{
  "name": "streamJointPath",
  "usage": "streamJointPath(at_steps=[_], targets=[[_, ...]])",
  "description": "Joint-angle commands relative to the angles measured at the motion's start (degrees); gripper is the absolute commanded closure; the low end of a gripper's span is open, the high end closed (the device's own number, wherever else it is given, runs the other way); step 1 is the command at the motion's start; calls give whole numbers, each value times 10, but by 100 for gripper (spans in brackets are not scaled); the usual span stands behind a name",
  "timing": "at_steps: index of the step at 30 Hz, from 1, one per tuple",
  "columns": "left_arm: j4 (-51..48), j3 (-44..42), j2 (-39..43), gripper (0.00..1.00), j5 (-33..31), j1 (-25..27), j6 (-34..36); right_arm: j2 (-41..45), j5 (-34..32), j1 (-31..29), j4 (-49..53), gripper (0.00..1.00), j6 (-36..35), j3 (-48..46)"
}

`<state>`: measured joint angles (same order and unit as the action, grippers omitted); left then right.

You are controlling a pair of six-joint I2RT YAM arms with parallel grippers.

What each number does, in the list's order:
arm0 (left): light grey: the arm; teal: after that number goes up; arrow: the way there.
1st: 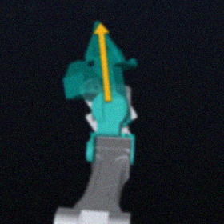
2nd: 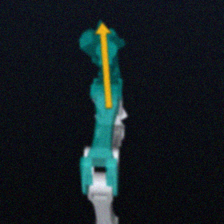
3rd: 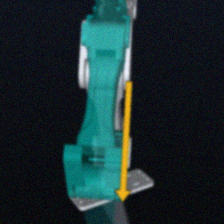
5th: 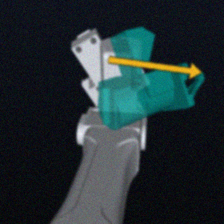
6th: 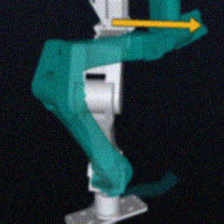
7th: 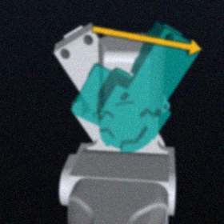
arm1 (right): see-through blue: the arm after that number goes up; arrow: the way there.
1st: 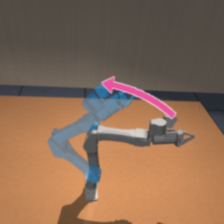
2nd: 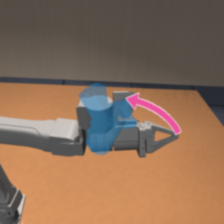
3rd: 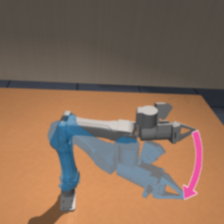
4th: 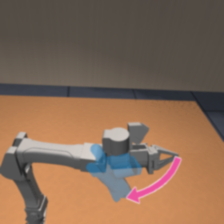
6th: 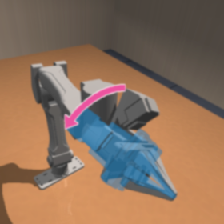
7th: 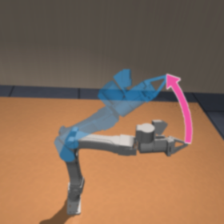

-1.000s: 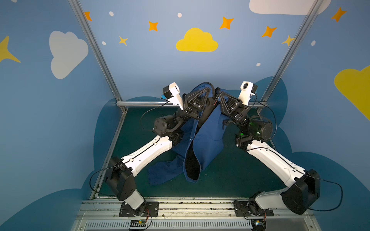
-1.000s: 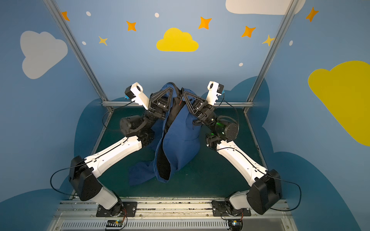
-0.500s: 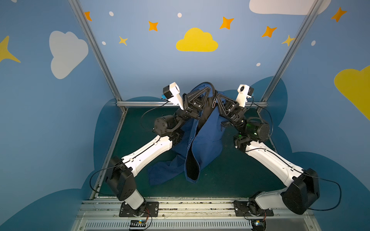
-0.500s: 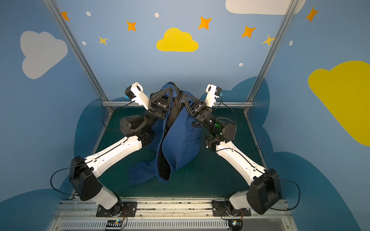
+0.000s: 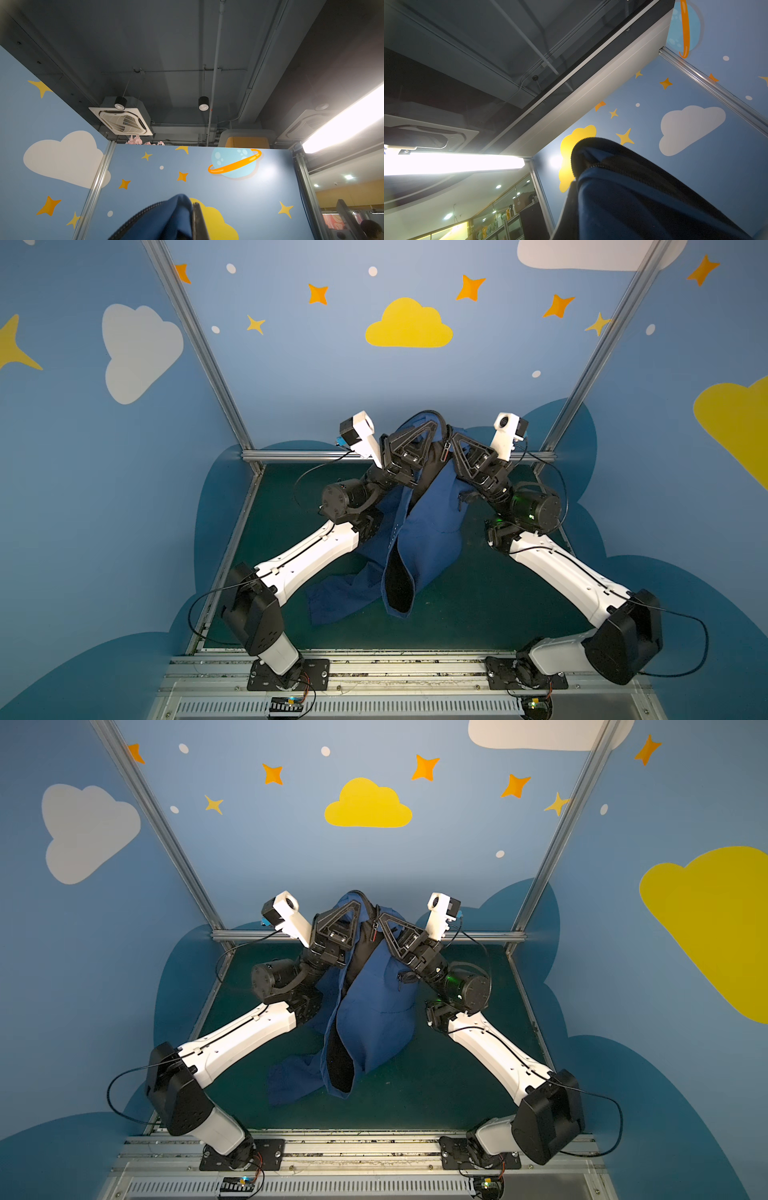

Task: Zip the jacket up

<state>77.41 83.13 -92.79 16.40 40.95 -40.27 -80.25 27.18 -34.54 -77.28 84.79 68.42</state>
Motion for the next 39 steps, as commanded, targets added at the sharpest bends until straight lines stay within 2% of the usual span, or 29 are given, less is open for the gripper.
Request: streamJointPath(at_steps=[1, 39], targets=[[27, 7, 3, 97, -6, 3, 5, 5, 2, -2, -34, 100, 1, 23], [27, -2, -2, 97, -1, 5, 5, -2, -5, -1, -34, 100, 9, 49]])
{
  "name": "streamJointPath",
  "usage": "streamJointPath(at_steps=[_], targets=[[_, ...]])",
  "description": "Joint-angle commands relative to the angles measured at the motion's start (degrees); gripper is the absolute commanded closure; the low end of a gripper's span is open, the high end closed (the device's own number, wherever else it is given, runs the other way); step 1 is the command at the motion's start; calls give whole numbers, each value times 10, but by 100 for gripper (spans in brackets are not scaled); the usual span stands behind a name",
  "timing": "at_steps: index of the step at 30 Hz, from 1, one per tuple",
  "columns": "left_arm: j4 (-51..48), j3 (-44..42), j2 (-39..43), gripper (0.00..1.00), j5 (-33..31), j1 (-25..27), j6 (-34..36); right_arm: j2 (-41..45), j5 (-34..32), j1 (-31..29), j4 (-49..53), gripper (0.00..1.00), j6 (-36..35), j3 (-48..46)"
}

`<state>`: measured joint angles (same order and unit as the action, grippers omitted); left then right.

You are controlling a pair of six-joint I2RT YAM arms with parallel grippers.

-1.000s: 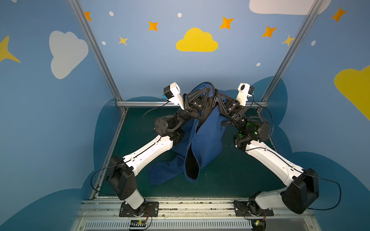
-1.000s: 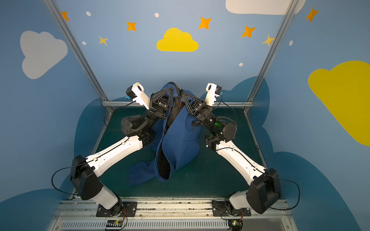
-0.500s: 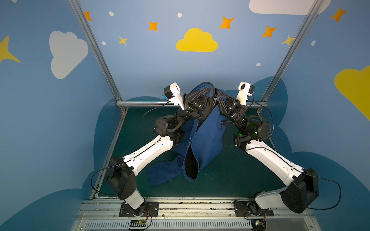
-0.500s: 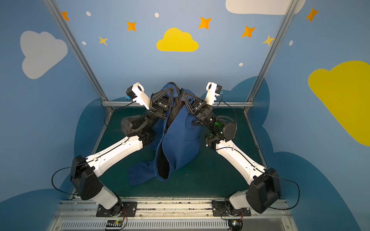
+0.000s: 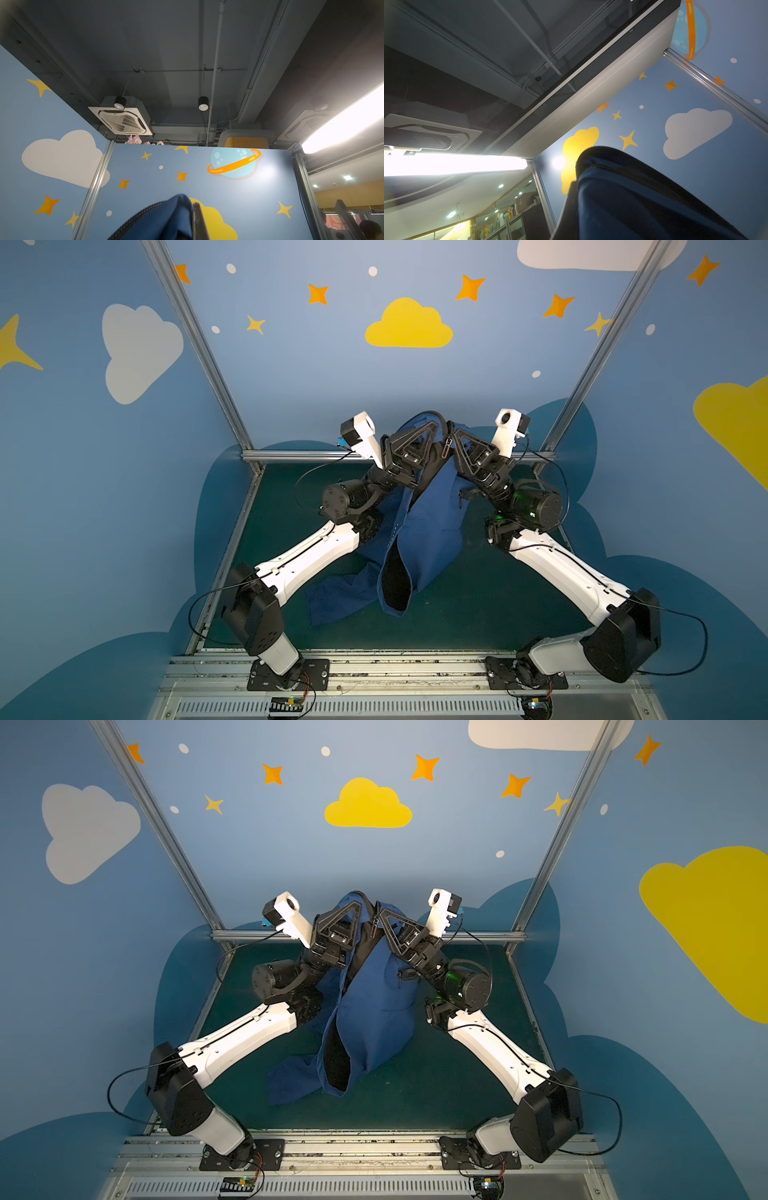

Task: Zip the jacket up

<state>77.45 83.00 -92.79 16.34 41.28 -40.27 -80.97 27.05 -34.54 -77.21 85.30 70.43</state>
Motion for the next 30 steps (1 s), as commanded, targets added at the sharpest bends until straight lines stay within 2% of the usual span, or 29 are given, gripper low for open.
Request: streamJointPath(at_steps=[1, 19, 26, 30], targets=[[26, 0, -2, 97, 0, 2, 5, 5, -3, -1, -36, 100, 4, 29], [26, -3, -7, 97, -22, 12, 38, 0, -16, -2, -36, 100, -5, 46], [26, 23, -26, 97, -19, 13, -5, 2, -13, -1, -36, 100, -11, 42], [26, 12, -24, 97, -25, 14, 2, -1, -12, 0, -36, 100, -9, 55]])
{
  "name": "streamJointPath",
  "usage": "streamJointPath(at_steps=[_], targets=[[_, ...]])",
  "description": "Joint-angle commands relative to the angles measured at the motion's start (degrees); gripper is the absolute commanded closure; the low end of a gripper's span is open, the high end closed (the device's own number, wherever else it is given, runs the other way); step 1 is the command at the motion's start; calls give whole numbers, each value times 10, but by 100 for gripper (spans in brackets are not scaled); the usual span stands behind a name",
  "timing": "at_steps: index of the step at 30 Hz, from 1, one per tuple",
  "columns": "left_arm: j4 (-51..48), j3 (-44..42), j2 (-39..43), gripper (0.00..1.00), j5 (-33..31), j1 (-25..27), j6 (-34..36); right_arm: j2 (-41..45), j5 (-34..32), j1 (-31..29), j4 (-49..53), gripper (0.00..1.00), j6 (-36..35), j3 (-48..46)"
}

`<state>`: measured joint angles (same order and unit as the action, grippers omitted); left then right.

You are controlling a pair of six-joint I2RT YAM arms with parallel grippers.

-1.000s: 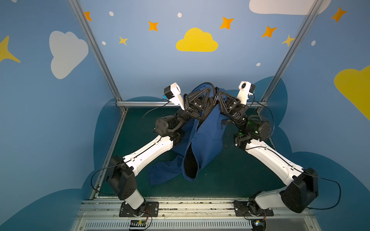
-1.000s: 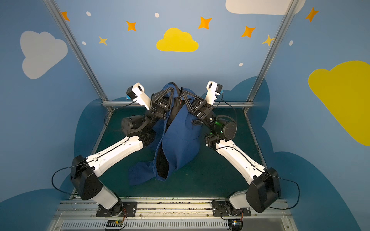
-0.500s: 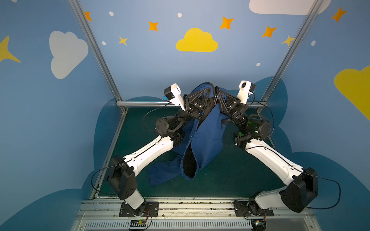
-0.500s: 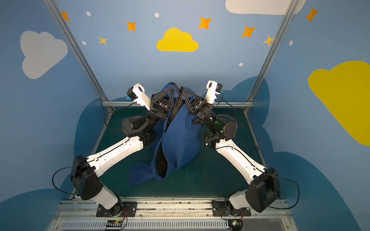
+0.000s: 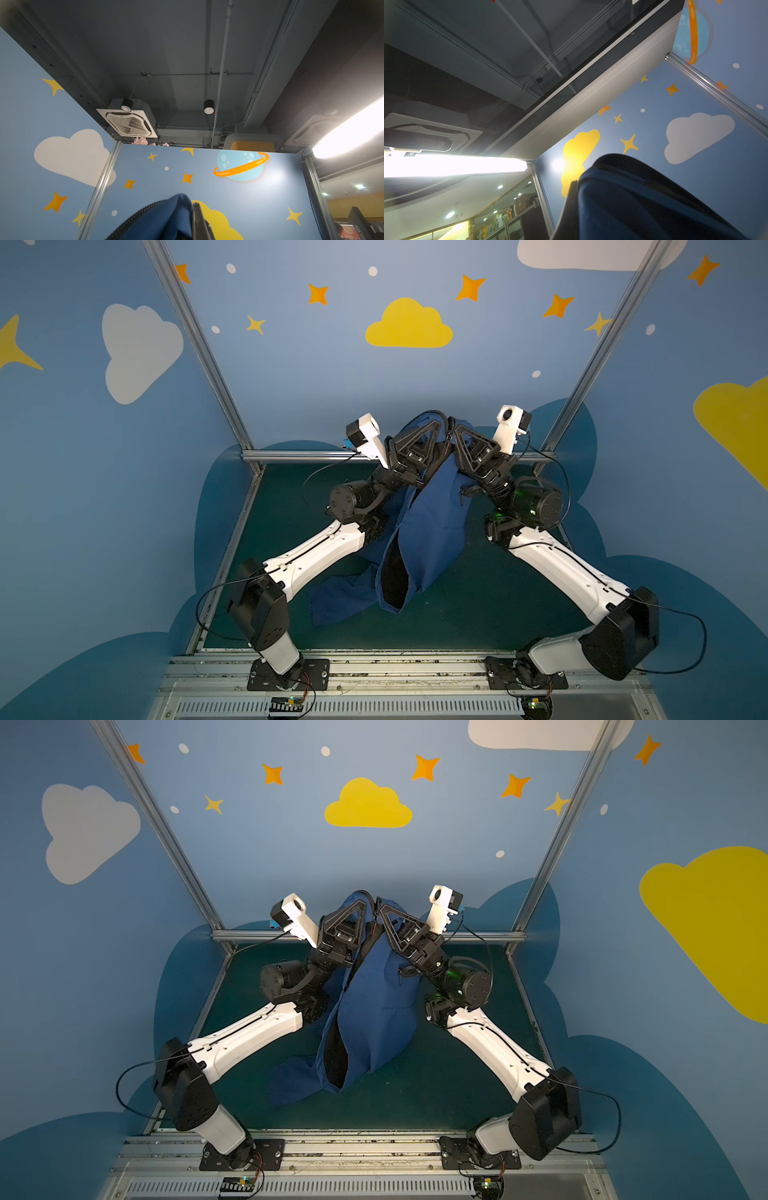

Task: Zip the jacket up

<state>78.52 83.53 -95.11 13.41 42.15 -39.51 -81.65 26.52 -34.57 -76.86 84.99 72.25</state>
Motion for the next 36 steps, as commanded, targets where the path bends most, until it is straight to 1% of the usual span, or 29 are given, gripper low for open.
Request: streamJointPath(at_steps=[1, 5, 10, 16, 20, 21, 24, 26, 28, 31, 34, 36], targets=[[15, 5, 0, 97, 5, 6, -5, 4, -7, 0, -39, 100, -5, 40], [15, 3, 3, 97, 6, 6, -4, 3, -10, 5, -38, 100, -4, 37], [15, -13, 13, 97, 5, 6, -1, 3, -15, 26, -39, 100, -2, 33], [15, -37, 21, 97, 3, 6, 12, -11, -12, 35, -39, 100, 13, 61], [12, -39, 14, 97, 3, 7, 17, -11, -16, 38, -39, 100, 15, 58], [6, -41, 12, 97, -19, 6, 18, -11, -21, 39, -39, 100, 16, 56], [-31, -53, 5, 97, -43, 2, 38, -13, -27, 46, -39, 100, 3, 36], [-90, -49, -4, 97, -36, -12, 44, -20, -32, 57, -38, 100, -10, 14], [-148, -35, -22, 97, -21, -27, 45, -39, -23, 72, -38, 100, -21, 16], [-175, 12, -69, 97, 4, -56, 26, -97, 5, 100, -39, 100, -26, 79], [-238, 119, -115, 97, 52, -87, -1, -175, 4, 129, -38, 100, -14, 199], [-280, 211, -148, 97, 82, -103, 1, -238, -2, 146, -37, 100, 0, 312]])
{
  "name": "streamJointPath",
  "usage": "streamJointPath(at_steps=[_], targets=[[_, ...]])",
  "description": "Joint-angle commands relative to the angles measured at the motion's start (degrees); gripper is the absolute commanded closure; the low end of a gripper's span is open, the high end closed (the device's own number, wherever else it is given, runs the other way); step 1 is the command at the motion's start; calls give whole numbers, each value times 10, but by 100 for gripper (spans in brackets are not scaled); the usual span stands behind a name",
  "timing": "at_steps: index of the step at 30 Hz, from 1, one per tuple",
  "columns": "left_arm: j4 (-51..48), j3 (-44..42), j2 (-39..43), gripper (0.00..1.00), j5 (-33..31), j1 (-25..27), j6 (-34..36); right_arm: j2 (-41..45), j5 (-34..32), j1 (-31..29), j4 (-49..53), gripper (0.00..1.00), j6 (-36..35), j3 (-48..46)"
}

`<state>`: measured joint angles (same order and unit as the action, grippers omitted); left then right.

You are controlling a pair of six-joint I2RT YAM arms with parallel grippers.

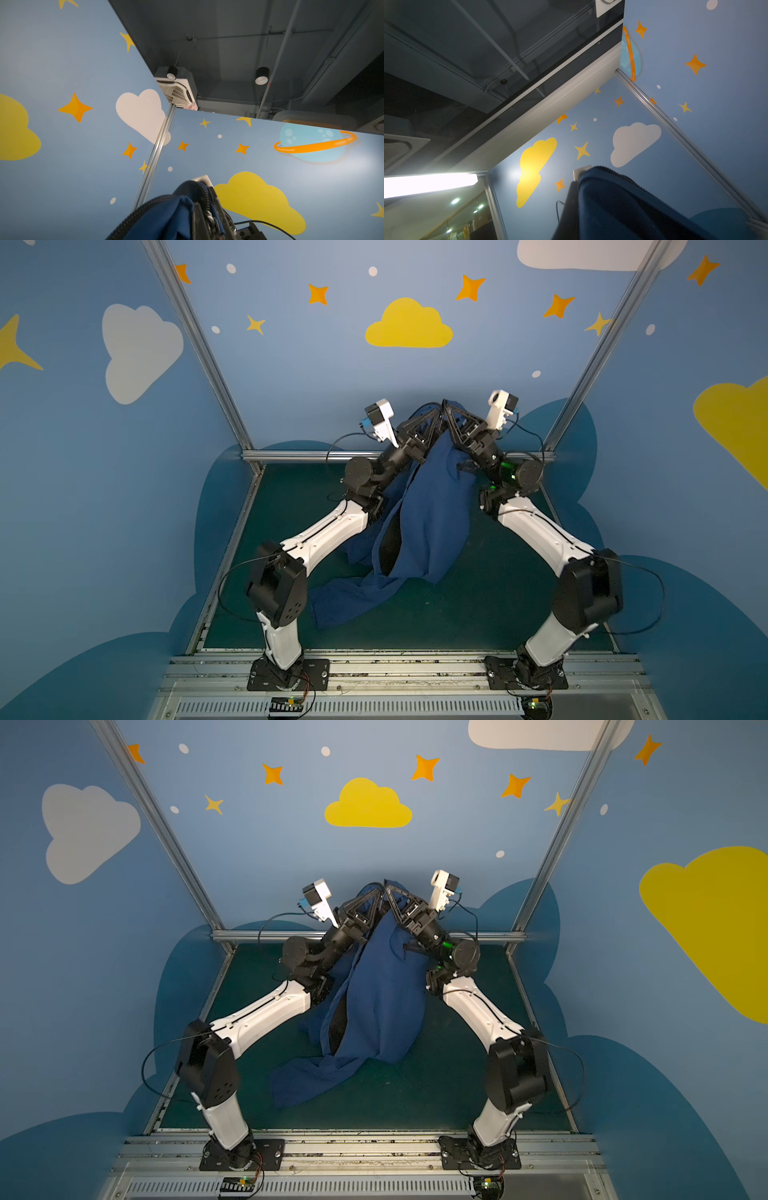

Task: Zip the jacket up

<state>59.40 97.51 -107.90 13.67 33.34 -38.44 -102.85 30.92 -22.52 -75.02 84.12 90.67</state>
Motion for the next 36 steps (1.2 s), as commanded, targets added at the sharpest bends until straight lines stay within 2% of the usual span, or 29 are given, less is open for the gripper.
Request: streamJointPath(at_steps=[1, 5, 7, 8, 10, 12, 13, 16, 17, 19, 22, 25, 29, 32, 36], targets=[[-116, 128, -39, 97, 94, -20, -8, -63, -53, 33, -47, 100, 21, 198], [-228, 369, -125, 97, 139, -42, 2, -208, -50, 47, 64, 100, 41, 522], [-263, 454, -161, 97, 155, -51, -11, -261, -47, 47, 125, 100, 41, 646], [-265, 478, -173, 97, 167, -53, -19, -276, -51, 48, 132, 100, 50, 670], [-238, 464, -175, 97, 186, -57, -51, -276, -50, 48, 92, 100, 73, 646], [-177, 381, -149, 97, 189, -53, -84, -252, -32, 44, 22, 100, 100, 554], [-135, 306, -122, 97, 178, -47, -88, -216, -29, 38, -14, 100, 103, 464], [-74, 92, -32, 97, 126, -26, -40, -70, -40, 23, -43, 100, 23, 150], [-63, 36, -7, 97, 116, -23, -26, -29, -46, 22, -37, 100, -5, 69], [-18, -57, 26, 97, 83, -22, -34, 17, -59, 24, -53, 100, -22, -36], [50, -161, 56, 97, 58, -22, -71, 62, -49, 14, -57, 100, -35, -147], [81, -255, 85, 97, 31, -5, -76, 96, -39, -6, -57, 100, -62, -236], [121, -362, 109, 97, 1, 24, -83, 148, -63, -22, -57, 100, -105, -359], [161, -426, 111, 97, -47, 50, -98, 183, -87, -30, -56, 100, -120, -442], [204, -484, 97, 97, -76, 88, -113, 219, -112, -45, -56, 100, -123, -545]])
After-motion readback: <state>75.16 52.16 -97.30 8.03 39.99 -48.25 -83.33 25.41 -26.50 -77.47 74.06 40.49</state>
